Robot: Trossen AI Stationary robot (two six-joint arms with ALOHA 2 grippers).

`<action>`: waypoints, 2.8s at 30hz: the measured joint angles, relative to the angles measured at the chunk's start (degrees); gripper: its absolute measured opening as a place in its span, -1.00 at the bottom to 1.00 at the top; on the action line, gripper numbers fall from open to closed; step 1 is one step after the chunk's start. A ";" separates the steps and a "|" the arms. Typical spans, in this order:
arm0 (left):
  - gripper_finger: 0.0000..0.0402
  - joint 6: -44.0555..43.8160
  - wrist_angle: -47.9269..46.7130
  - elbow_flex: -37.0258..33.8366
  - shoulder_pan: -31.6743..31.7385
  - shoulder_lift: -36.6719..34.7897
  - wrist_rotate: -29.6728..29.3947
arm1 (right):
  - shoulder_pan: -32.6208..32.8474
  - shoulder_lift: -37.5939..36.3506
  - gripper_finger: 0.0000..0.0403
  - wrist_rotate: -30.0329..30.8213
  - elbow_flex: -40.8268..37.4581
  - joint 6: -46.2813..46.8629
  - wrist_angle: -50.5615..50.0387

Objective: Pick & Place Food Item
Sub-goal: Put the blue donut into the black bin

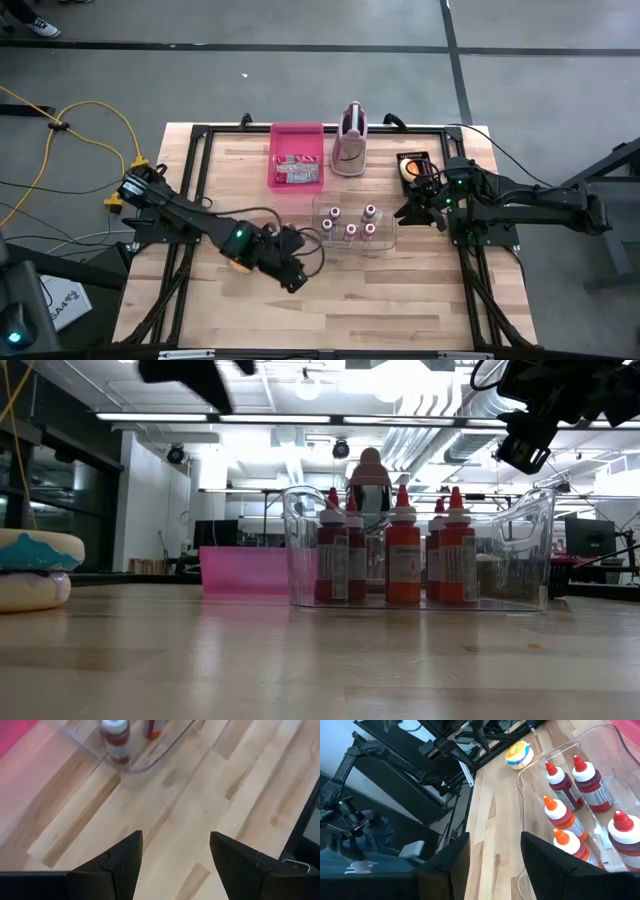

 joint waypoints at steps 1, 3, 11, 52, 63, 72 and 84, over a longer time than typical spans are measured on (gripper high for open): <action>0.12 -1.77 -0.35 0.00 -0.62 0.52 -0.93 | 0.00 0.00 -0.19 0.00 0.00 0.02 0.00; 0.12 -3.94 -2.37 0.00 -1.99 1.63 -2.10 | 0.00 0.02 -0.19 -0.01 0.00 0.00 0.00; 0.12 -15.62 -14.72 -0.04 -4.38 6.91 -4.14 | 0.00 0.02 -0.19 0.00 0.00 0.00 -0.35; 0.12 -27.17 -17.53 -12.35 -13.27 8.93 2.55 | -0.02 0.02 -0.19 0.00 0.00 0.00 -0.37; 0.12 -25.44 -13.70 -15.06 -12.73 8.93 2.72 | -0.02 0.02 -0.19 0.00 0.00 0.00 -0.37; -0.05 -25.40 -13.98 -15.06 -12.73 8.93 2.70 | -0.02 0.00 -0.19 0.00 0.00 0.00 -0.37; -0.35 -25.48 -14.12 -15.06 -12.73 8.67 1.78 | 0.00 0.00 -0.19 0.00 0.00 0.00 -0.37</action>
